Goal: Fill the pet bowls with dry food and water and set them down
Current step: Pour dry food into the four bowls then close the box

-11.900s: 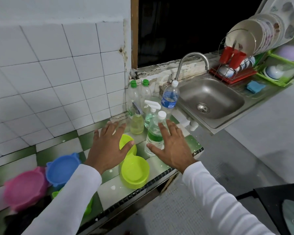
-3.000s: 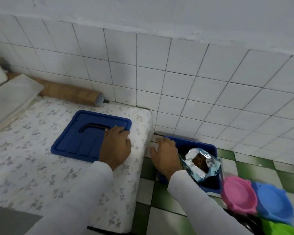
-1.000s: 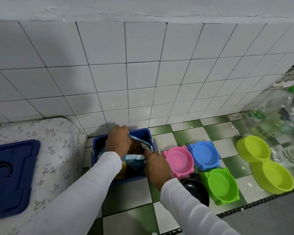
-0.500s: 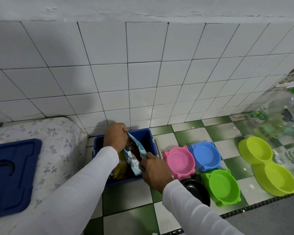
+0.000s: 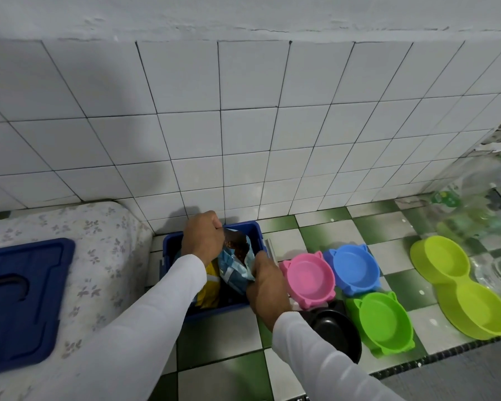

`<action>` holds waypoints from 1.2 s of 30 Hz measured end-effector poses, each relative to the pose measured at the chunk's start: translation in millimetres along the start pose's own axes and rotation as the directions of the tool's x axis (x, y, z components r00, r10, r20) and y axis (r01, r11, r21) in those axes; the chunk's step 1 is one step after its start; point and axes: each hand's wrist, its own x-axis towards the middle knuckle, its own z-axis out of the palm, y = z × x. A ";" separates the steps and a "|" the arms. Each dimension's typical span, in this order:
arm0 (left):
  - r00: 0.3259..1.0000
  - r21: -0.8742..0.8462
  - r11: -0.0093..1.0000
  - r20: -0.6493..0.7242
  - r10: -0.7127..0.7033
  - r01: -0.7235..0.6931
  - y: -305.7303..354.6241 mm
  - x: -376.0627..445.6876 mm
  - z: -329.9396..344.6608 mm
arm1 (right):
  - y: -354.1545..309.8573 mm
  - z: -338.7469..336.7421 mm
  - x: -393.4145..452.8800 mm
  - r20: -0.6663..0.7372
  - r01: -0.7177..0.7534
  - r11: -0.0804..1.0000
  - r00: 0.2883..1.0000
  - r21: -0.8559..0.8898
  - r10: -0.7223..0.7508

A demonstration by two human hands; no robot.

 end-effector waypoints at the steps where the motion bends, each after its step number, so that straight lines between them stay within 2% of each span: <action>1: 1.000 -0.002 1.000 -0.006 -0.010 0.010 0.0 -0.4 0.0 | -0.9 -0.3 1.5 -0.011 -0.044 0.997 0.999 0.062 0.045; 3: 0.999 -0.018 1.000 -0.019 -0.026 0.026 -0.8 -2.3 0.3 | -2.7 -1.6 3.4 -0.024 -0.115 0.984 0.993 0.135 0.119; 5: 0.999 -0.056 0.998 -0.024 -0.028 0.027 -2.7 -3.5 1.2 | -2.1 -3.2 6.4 -0.017 -0.129 0.987 0.991 0.097 0.131; 11: 0.998 -0.058 0.997 0.017 -0.053 0.054 -5.3 -2.5 4.8 | -0.7 -5.3 2.5 -0.024 -0.031 0.995 0.999 -0.096 0.029; 16: 0.995 -0.084 0.993 -0.050 -0.082 0.078 -3.3 -0.4 5.1 | -1.6 -6.9 0.7 0.024 0.030 0.997 0.999 -0.077 -0.028; 19: 0.998 -0.136 0.990 -0.055 -0.037 0.029 -3.6 -1.4 6.9 | -3.4 -10.4 2.3 0.061 0.025 0.998 0.998 -0.061 -0.022; 22: 1.000 -0.267 0.964 -0.005 -0.009 0.007 -8.7 -2.1 6.9 | -4.5 -12.6 2.6 0.095 0.022 0.999 0.995 -0.032 -0.019; 24: 0.991 -0.315 0.940 0.060 -0.120 0.133 -22.0 2.9 7.1 | -3.8 -14.2 2.5 0.086 0.024 1.000 0.996 -0.005 -0.024; 26: 0.952 -0.303 0.911 0.206 -0.225 0.281 -39.7 7.4 8.9 | -3.0 -16.1 3.5 0.061 0.021 1.000 0.998 0.001 -0.021; 29: 0.887 -0.368 0.843 0.392 -0.243 0.393 -50.6 0.1 13.2 | -3.1 -18.3 5.7 0.047 -0.006 0.999 0.999 0.031 0.004; 32: 0.883 -0.403 0.837 0.432 -0.184 0.371 -48.7 -12.3 14.0 | -4.0 -17.2 8.8 0.051 -0.023 0.996 0.999 0.087 0.019; 36: 0.895 -0.456 0.836 0.438 -0.086 0.304 -51.3 -17.5 14.9 | -3.8 -14.7 13.2 -0.011 0.007 0.994 1.000 0.107 -0.006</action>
